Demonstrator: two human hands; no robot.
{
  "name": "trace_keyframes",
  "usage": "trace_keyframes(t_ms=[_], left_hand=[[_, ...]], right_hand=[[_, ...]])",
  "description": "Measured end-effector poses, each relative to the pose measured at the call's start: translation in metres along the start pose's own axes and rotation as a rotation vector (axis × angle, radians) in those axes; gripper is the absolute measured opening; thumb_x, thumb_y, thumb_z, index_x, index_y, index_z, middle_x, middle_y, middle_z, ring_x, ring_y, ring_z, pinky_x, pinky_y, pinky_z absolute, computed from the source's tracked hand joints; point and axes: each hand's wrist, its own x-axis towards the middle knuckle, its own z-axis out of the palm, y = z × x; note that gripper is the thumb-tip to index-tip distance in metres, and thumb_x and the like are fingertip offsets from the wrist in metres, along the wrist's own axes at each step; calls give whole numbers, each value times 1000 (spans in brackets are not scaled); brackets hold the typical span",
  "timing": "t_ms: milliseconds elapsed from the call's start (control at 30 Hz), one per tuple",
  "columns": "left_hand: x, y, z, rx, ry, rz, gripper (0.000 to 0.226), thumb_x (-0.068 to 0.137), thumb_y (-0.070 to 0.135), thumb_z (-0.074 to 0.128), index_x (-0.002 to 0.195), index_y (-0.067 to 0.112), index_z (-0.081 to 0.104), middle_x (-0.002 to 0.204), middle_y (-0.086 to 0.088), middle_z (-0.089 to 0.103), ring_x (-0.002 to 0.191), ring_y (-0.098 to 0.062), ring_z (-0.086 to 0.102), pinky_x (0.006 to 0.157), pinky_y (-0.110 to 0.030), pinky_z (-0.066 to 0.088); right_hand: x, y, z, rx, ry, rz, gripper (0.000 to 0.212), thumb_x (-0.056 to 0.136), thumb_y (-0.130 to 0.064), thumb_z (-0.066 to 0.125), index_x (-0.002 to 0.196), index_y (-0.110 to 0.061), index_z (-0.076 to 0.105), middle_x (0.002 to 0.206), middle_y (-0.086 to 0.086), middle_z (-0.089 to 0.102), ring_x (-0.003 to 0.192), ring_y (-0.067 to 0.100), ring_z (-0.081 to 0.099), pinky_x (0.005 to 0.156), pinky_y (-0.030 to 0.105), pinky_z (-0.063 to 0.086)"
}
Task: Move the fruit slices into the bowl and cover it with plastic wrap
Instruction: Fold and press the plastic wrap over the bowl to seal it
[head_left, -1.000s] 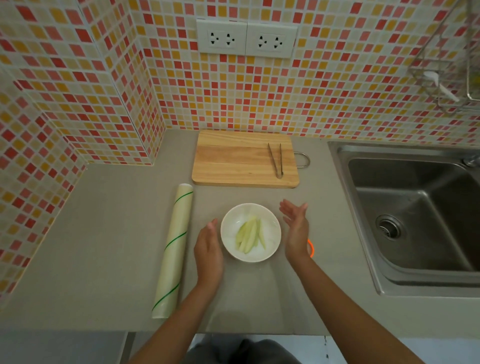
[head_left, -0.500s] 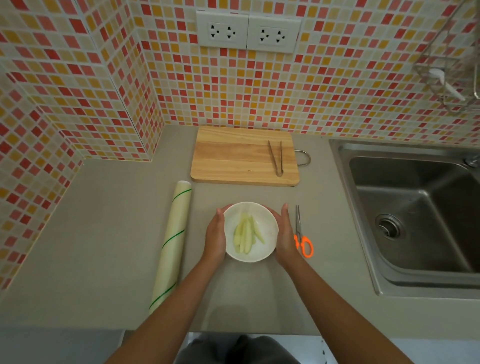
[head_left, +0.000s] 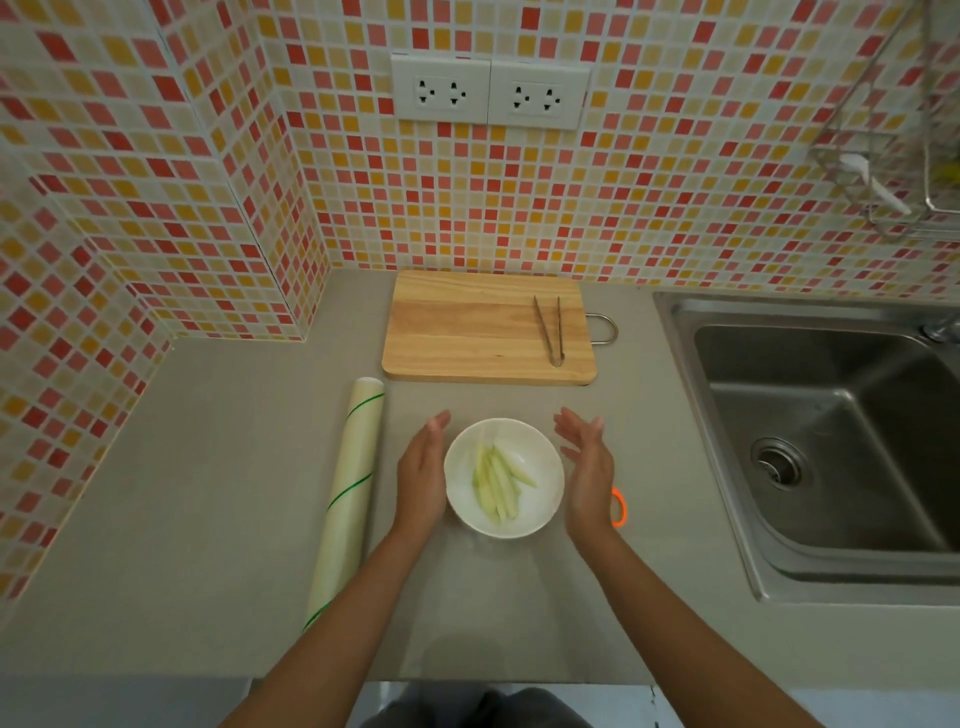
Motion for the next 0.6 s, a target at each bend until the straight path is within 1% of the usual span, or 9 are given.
trace_keyframes(t_ms=[67, 133, 233, 300, 367, 433, 467, 533, 600], left_hand=[[10, 12, 10, -143, -140, -129, 55, 101, 49, 21, 131, 18, 56, 134, -3, 60, 120, -12, 55, 102, -28, 41], [13, 18, 17, -198, -218, -246, 61, 99, 53, 18, 126, 17, 59, 126, -7, 64, 112, -19, 61, 96, -34, 47], [8, 10, 18, -269, -230, -325, 61, 99, 54, 18, 118, 18, 64, 120, -11, 67, 112, -27, 62, 100, -42, 47], [5, 4, 19, -260, -192, -366, 58, 99, 55, 21, 104, 21, 69, 109, -9, 70, 104, -26, 65, 96, -39, 49], [4, 1, 22, -193, -167, -398, 57, 98, 56, 25, 100, 20, 69, 102, -7, 71, 99, -24, 65, 92, -37, 50], [5, -4, 23, -131, -167, -385, 62, 97, 58, 27, 105, 14, 70, 102, -7, 72, 97, -22, 66, 89, -36, 51], [7, -6, 21, -59, -155, -345, 64, 96, 59, 27, 101, 13, 71, 96, -5, 73, 92, -20, 67, 83, -34, 52], [10, -7, 13, 156, -121, -212, 68, 94, 62, 25, 87, 13, 71, 82, 1, 72, 79, -14, 67, 67, -27, 50], [14, -9, 7, 240, -132, -85, 66, 95, 61, 24, 85, 14, 69, 82, 4, 71, 76, -6, 66, 65, -22, 48]], right_hand=[[-15, 12, 2, 157, -48, 110, 47, 94, -52, 39, 102, -15, 68, 103, 2, 65, 98, 20, 61, 86, 31, 47], [-21, 15, 8, 253, -26, 216, 41, 95, -45, 44, 105, -14, 68, 106, 8, 63, 105, 24, 59, 99, 40, 44], [-16, 11, 10, 329, -75, 234, 46, 99, -43, 35, 112, -10, 64, 111, 15, 60, 109, 31, 56, 102, 45, 40], [-8, 9, 8, 334, -181, 227, 47, 100, -43, 32, 107, -8, 63, 107, 16, 57, 105, 31, 53, 98, 45, 40], [1, 4, 2, 258, -272, 236, 52, 100, -45, 29, 107, -6, 62, 107, 17, 58, 106, 33, 53, 97, 46, 41], [10, -1, -2, 145, -327, 248, 58, 100, -47, 26, 114, -2, 61, 113, 22, 61, 110, 37, 56, 100, 49, 42], [13, -3, -3, 83, -356, 247, 61, 100, -48, 25, 117, -1, 61, 115, 22, 62, 111, 36, 57, 101, 49, 42], [19, -6, -3, -21, -421, 231, 61, 100, -49, 24, 114, -4, 64, 113, 18, 65, 107, 31, 61, 98, 46, 45], [20, -9, 1, -122, -466, 199, 62, 100, -48, 24, 112, -6, 67, 109, 15, 69, 103, 26, 65, 93, 40, 49]])
